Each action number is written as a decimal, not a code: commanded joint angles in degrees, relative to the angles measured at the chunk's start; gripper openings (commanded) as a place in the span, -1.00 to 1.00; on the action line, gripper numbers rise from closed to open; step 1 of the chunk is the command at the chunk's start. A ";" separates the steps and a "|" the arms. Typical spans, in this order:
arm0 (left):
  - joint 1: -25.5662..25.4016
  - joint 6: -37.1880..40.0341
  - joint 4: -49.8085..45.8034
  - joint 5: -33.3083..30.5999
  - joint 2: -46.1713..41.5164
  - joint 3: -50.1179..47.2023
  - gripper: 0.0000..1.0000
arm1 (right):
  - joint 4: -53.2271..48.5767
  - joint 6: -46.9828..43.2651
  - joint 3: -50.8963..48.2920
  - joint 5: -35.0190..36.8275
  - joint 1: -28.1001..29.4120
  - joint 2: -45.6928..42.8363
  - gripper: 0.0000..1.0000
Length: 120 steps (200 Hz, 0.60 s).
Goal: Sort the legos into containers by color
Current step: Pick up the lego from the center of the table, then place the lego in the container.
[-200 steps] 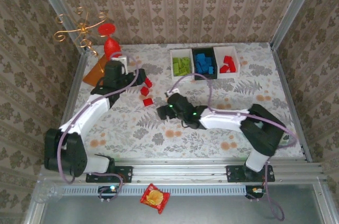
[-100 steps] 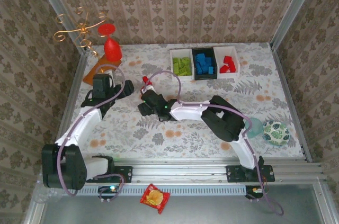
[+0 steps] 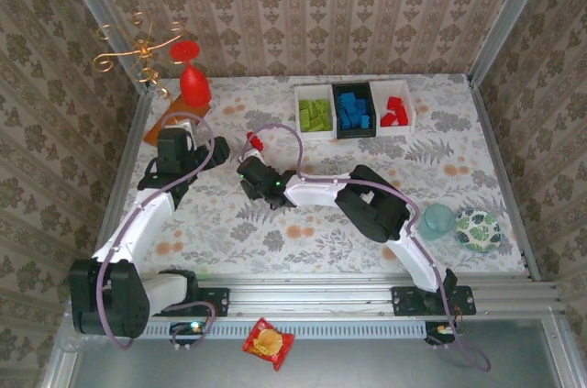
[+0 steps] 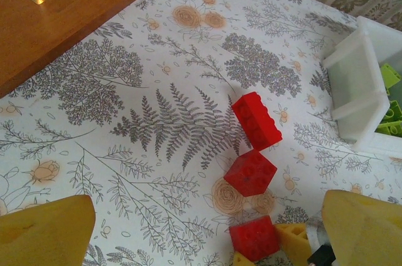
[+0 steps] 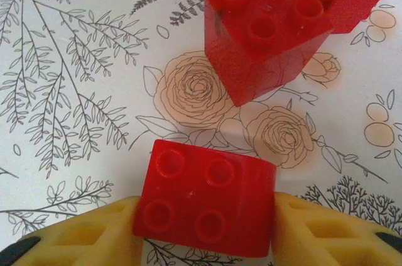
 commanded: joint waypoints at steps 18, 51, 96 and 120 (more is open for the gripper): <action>-0.40 0.22 0.59 0.37 -0.56 -0.31 0.87 | 0.53 0.54 -7.17 -1.01 -1.61 -6.42 -0.08; -2.84 1.08 1.32 1.13 -0.91 -0.05 0.87 | 4.72 2.13 -19.49 -0.91 -5.57 -19.32 -0.10; -7.65 1.14 3.28 3.53 -0.22 0.95 0.84 | 5.95 4.78 -33.18 -3.37 -17.19 -37.79 -0.10; -10.53 0.99 4.08 3.38 0.14 1.70 0.84 | 4.85 5.36 -34.73 -4.17 -25.78 -42.72 -0.12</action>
